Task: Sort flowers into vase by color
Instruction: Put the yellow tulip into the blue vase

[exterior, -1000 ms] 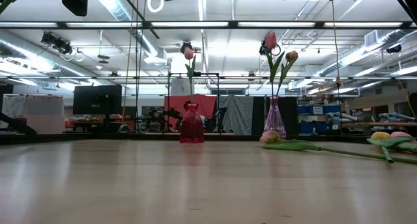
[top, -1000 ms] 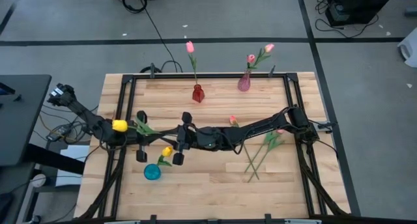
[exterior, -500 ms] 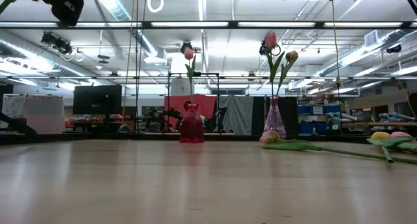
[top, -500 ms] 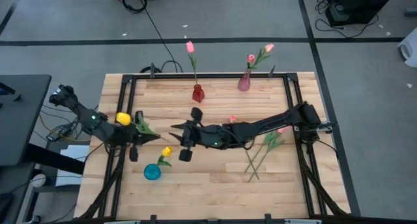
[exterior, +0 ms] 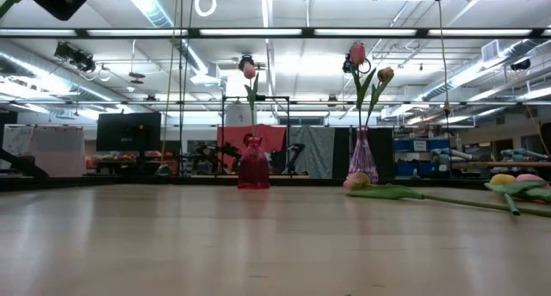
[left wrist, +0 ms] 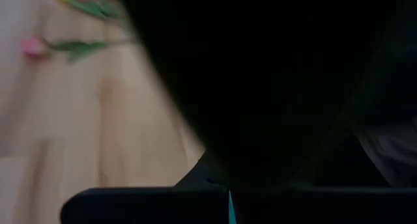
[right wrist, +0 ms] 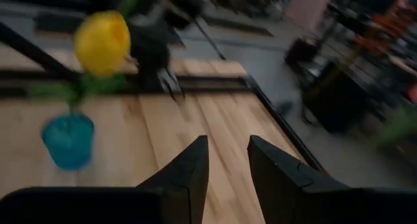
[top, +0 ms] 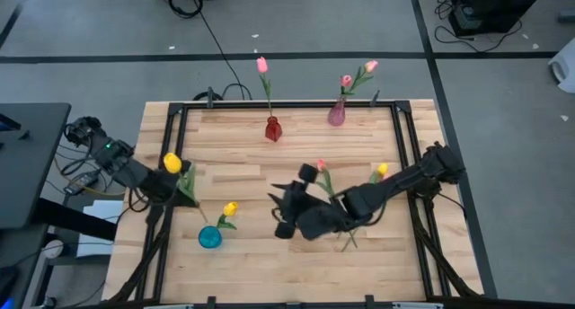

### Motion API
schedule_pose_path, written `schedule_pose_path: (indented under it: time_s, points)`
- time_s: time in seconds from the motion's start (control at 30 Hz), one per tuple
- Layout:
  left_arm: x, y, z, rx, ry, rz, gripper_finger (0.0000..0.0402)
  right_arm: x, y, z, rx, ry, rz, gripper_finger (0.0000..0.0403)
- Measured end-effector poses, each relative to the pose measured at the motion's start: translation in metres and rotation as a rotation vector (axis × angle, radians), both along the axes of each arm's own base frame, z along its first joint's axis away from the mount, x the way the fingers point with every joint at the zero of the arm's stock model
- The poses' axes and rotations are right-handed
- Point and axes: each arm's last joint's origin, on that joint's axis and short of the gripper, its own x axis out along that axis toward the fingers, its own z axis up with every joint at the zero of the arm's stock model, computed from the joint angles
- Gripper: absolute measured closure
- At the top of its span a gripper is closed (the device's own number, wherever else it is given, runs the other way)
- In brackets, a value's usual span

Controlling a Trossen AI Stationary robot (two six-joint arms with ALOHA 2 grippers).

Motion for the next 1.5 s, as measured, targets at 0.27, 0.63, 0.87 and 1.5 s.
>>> schedule_pose_path:
  time_s: [0.27,0.63,0.87,1.5]
  points:
    - [-0.002,0.000,-0.006,0.007,0.070,-0.023,0.0401,-0.035,0.010,-0.006,0.036,0.045,-0.164,0.0282]
    - [0.014,-0.012,-0.014,0.108,0.125,-0.048,0.0401,-0.044,0.010,-0.011,0.084,0.030,-0.245,0.0282]
    - [0.024,-0.029,-0.021,0.165,0.158,-0.124,0.0401,-0.041,-0.006,-0.031,0.230,0.135,-0.256,0.0282]
    - [0.026,-0.055,-0.034,0.251,0.229,-0.196,0.0325,-0.024,-0.036,-0.067,0.356,0.203,-0.233,0.0282]
